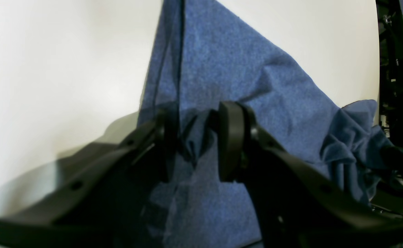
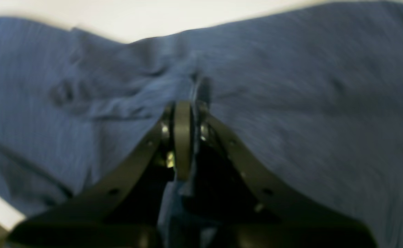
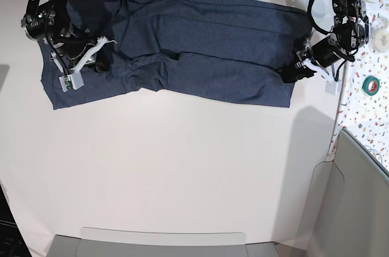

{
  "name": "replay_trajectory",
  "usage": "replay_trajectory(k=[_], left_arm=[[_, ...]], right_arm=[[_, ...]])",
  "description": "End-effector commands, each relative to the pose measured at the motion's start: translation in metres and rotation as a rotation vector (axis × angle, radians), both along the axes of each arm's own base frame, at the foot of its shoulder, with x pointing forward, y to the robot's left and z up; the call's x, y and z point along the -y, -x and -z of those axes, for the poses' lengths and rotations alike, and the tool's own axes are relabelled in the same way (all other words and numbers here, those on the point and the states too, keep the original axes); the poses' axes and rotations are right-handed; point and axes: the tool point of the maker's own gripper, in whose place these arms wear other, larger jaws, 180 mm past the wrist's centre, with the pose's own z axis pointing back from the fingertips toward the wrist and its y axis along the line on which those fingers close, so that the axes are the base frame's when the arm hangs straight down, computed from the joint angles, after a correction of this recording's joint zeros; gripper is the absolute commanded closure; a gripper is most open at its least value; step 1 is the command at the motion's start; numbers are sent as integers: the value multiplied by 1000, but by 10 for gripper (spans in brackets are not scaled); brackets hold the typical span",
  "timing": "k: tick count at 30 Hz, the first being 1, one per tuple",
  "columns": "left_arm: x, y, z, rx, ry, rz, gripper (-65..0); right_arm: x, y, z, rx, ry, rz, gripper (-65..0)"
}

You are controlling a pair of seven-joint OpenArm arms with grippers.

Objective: Layout the t-shirt on the table in an organized manner, then fold the t-shirt properly

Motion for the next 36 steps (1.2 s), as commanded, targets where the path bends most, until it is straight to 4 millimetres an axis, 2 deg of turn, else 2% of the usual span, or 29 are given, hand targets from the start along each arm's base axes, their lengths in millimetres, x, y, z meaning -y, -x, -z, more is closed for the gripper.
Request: replay_trajectory(k=[1, 5, 7, 9, 11, 17, 24, 31, 36], left_arm=[[-8, -2, -3, 1, -28, 0, -199], [-8, -2, -3, 1, -28, 0, -199], [-8, -2, -3, 2, -28, -1, -199], [-8, -2, -3, 2, -28, -1, -199], [-8, -2, -3, 2, -28, -1, -199], [-8, -2, -3, 2, -28, -1, -199], [-8, -2, -3, 2, -28, -1, -199], [-8, -1, -2, -4, -28, 5, -201], [-9, -1, -3, -4, -28, 3, -202]], right_arm=[[-11, -3, -7, 28, 2, -56, -25], [-50, 11, 3, -14, 26, -255, -25], [-63, 19, 7, -29, 38, -334, -25], [-72, 22, 9, -37, 54, -395, -25], [-72, 27, 11, -48, 76, -433, -25], [-58, 29, 14, -60, 128, -452, -25], [-54, 28, 13, -58, 142, -454, -35], [-25, 4, -3, 3, 141, -308, -213], [-7, -13, -18, 60, 117, -187, -273]])
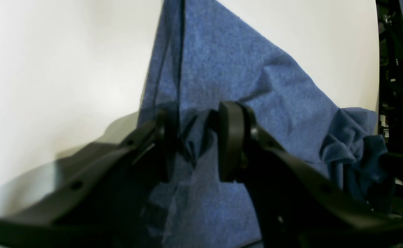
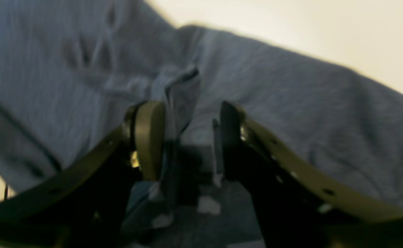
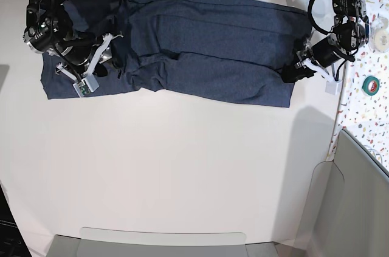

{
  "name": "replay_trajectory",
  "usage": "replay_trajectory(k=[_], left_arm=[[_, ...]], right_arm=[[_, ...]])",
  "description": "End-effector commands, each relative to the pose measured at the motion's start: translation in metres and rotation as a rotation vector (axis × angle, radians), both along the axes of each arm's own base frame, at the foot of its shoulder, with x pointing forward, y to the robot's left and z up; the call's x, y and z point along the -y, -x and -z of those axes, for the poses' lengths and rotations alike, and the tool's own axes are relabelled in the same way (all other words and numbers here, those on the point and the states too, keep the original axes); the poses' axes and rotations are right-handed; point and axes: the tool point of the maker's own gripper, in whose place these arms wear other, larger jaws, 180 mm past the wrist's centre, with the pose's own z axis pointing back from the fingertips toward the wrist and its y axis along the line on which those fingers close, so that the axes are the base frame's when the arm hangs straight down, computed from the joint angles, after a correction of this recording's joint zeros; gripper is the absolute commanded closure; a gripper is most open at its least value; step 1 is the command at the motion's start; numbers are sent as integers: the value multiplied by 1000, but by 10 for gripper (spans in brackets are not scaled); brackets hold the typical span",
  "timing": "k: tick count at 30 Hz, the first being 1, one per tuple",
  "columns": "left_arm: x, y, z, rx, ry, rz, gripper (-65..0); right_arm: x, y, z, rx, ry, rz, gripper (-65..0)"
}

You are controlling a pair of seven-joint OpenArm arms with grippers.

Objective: Layout the t-shirt on the table in an organized manner, then fold the t-shirt properly

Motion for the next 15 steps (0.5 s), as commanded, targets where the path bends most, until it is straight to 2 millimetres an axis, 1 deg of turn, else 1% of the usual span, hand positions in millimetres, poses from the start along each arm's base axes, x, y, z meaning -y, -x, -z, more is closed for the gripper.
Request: replay_trajectory(k=[1, 2, 3, 6, 11, 13, 15], left_arm=[[-10, 0, -2, -5, -32, 3, -202], [-11, 0, -2, -5, -33, 0, -202], [-16, -1, -5, 3, -34, -15, -202], [-35, -5, -14, 30, -39, -76, -202], [-57, 2, -22, -5, -36, -102, -203], [-58, 6, -21, -15, -12, -121, -214], [-59, 9, -21, -26, 4, -131, -239]], right_arm=[[5, -9, -14, 55, -3, 12, -273], [8, -10, -15, 62, -8, 31, -273], [11, -12, -17, 68, -11, 44, -273], [19, -15, -20, 82, -21, 88, -273], [28, -16, -23, 92, -26, 129, -274], [29, -20, -25, 101, -25, 130, -274], [29, -21, -25, 101, -25, 133, -274]])
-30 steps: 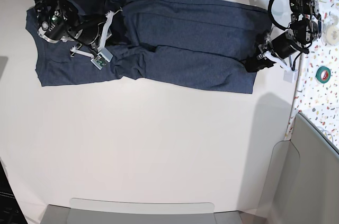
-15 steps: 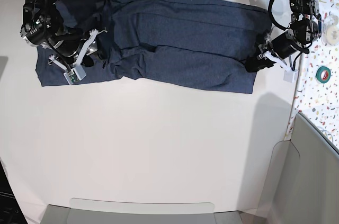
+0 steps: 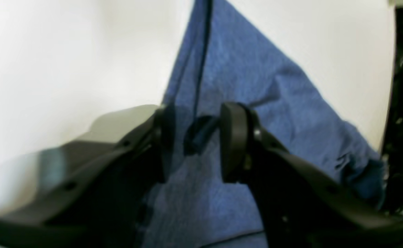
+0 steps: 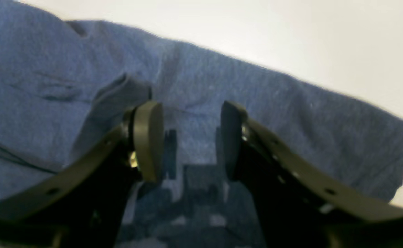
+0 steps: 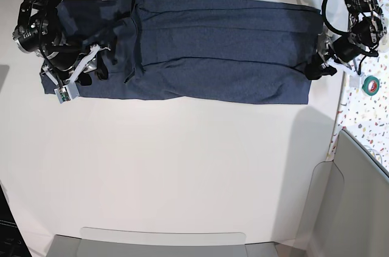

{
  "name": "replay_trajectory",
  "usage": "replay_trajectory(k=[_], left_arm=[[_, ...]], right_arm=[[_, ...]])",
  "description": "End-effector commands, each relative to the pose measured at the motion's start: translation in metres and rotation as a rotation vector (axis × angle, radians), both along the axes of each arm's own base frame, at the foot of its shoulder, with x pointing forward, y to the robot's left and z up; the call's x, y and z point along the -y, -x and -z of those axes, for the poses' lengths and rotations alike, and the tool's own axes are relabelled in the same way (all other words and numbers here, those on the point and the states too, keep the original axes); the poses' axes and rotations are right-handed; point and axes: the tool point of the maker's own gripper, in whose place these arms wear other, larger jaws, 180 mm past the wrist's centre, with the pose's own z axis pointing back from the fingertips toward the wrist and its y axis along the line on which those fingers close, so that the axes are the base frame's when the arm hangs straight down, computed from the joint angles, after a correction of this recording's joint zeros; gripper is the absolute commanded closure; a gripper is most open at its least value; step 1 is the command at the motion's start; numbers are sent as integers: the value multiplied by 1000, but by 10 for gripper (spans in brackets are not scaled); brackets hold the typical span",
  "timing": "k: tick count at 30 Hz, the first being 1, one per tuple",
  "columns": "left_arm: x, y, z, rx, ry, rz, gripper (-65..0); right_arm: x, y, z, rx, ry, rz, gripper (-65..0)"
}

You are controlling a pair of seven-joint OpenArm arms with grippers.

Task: Layout the t-shirt on the table in an organized manner, then fold the t-shirt properly
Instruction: 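Move the left gripper to the strip end and grasp its corner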

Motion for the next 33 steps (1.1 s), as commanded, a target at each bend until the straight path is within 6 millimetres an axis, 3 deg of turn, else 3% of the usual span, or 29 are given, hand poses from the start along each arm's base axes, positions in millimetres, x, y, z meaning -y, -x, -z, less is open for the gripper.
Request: replay_trajectory(k=[1, 9, 14, 20, 23, 33], left_arm=[[-6, -5, -11, 28, -9, 3, -250], [-6, -4, -11, 29, -1, -4, -270], [-36, -3, -24, 66, -20, -96, -271], [-51, 1, -28, 78, -28, -143, -305], [-48, 13, -20, 35, -22, -129, -335], [-40, 51, 6, -65, -4, -121, -337]], right_arm=[[2, -7, -9, 40, 3, -4, -274], [1, -8, 7, -4, -36, 23, -273], [2, -7, 9, -12, -38, 26, -273], [2, -7, 9, -12, -38, 26, -273], [2, -7, 9, -12, -38, 26, -273], [2, -6, 11, -17, -39, 26, -273]])
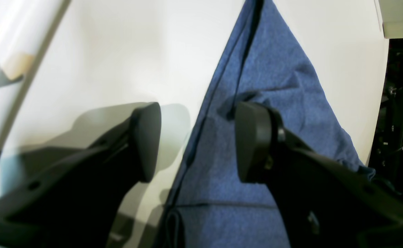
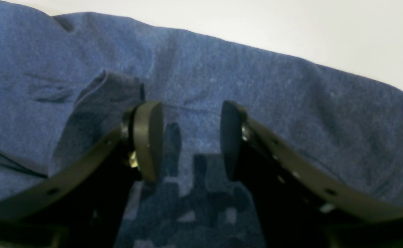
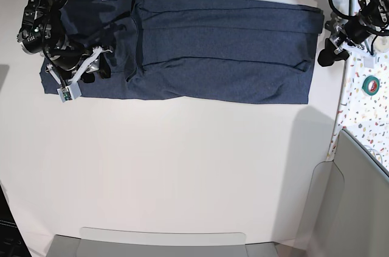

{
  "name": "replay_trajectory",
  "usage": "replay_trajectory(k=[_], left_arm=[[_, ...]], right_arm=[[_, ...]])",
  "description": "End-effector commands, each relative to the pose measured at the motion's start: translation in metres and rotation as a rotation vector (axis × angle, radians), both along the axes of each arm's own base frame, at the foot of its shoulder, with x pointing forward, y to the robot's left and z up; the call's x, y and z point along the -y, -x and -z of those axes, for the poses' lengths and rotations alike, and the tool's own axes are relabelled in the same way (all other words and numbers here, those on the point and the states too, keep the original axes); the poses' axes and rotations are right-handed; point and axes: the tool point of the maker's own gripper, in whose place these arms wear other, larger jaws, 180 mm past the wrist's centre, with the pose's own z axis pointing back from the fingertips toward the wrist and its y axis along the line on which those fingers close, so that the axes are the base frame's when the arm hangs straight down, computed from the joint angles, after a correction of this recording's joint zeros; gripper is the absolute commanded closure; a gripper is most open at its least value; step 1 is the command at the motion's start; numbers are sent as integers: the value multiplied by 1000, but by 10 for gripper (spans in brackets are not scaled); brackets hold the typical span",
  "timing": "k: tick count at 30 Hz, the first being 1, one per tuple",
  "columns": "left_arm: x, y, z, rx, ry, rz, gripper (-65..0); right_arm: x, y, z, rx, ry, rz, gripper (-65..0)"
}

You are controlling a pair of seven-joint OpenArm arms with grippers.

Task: Layout the t-shirt on the table in an organized manner, then fold the t-shirt properly
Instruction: 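Move the left gripper to the strip end and grasp its corner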

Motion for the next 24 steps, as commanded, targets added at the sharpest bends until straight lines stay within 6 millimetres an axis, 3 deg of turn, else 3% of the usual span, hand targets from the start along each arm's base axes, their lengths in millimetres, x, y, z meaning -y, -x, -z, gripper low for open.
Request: replay_trajectory(k=[1, 7, 14, 21, 24], left_arm=[[-3, 9, 3, -40, -22, 20, -337], [11, 19, 14, -63, 15, 16, -337], [48, 30, 29, -105, 114, 53, -337], [83, 28, 39, -133, 143, 153, -337], [93, 15, 37, -105, 145, 176, -337]], right_arm=[[1, -6, -11, 44, -1, -7, -273], [1, -5, -11, 42, -1, -9, -273], [0, -5, -10, 41, -2, -12, -273], [0, -5, -10, 41, -2, -12, -273], [0, -5, -10, 41, -2, -12, -273]])
